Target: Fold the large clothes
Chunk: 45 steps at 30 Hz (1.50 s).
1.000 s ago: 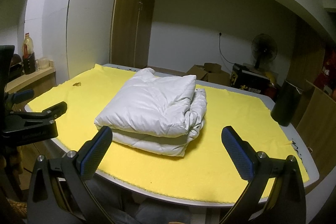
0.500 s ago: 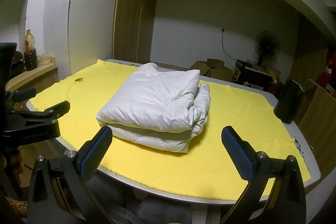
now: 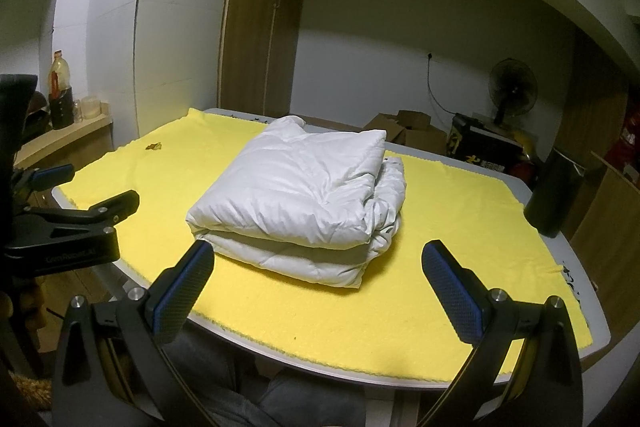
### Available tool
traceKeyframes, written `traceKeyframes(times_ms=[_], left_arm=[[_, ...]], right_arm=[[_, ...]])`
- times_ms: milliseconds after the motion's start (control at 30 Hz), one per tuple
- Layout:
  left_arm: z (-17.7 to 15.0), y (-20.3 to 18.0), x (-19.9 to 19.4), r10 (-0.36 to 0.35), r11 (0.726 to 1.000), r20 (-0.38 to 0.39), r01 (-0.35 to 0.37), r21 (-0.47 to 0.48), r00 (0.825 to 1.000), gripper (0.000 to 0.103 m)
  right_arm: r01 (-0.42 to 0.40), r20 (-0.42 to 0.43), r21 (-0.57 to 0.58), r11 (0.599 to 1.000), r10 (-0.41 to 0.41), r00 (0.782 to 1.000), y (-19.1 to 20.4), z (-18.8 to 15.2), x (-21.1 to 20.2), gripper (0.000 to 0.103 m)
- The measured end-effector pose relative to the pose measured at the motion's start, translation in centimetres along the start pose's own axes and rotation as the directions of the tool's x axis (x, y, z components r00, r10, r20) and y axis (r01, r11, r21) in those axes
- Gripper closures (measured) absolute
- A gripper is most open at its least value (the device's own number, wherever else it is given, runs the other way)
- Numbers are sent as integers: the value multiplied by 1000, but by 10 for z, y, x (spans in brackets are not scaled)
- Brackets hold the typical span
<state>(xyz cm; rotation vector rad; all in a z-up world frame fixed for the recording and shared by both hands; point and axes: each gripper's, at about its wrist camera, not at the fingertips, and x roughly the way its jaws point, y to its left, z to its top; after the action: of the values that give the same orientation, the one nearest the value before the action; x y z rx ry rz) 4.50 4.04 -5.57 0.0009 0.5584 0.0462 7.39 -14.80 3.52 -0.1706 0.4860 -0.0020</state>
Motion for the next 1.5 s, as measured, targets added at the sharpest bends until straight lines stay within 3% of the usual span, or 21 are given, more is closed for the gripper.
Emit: traceKeyframes(times_ms=[1500], left_arm=[[-5, -1, 8, -18, 1000, -39, 18, 5, 999, 0]], right_arm=[[-8, -4, -7, 1000, 8, 1000, 1, -3, 2, 0]])
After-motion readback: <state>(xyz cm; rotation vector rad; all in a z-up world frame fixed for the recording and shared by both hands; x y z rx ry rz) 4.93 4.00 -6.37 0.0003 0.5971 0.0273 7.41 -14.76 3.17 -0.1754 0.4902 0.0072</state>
